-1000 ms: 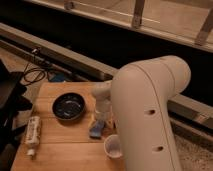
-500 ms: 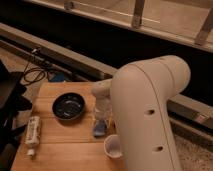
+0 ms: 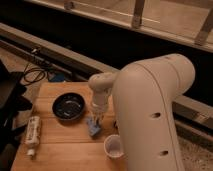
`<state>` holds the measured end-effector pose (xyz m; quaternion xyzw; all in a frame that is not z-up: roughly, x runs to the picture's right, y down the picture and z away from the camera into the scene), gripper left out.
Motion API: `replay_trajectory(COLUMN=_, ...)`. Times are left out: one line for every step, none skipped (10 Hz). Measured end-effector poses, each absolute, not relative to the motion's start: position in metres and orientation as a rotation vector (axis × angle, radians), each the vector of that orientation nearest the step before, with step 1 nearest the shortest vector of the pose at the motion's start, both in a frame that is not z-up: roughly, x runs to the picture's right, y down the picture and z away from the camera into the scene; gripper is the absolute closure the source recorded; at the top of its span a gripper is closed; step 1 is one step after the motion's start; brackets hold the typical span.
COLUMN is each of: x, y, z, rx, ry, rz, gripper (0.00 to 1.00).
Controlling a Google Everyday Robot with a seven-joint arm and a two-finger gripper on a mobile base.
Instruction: Place the white sponge in the ceramic bowl
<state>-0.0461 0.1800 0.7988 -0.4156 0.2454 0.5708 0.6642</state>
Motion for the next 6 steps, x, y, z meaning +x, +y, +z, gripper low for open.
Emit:
replay_trajectory(x=-0.055, y=0.167, z=0.791, rx=-0.957, ry=0.531, rz=1.265, gripper=0.95)
replay_trajectory(x=-0.066, y=0.153, z=0.784, rx=-0.97, ry=0.508, rz=1.242, gripper=0.95)
replay_trajectory(x=-0.081, y=0.14, z=0.777, rx=-0.981, ry=0.482, rz=1.214, gripper=0.95)
replay_trajectory(x=-0.088, y=0.127, z=0.771, rx=-0.987, ry=0.46, rz=1.196, gripper=0.95)
replay_trajectory(x=-0.097, y=0.114, z=0.767, rx=-0.993, ry=0.439, rz=1.179, gripper=0.95)
replay_trajectory(x=-0.106, y=0.101, z=0.764, rx=-1.002, ry=0.419, rz=1.162, gripper=0.95)
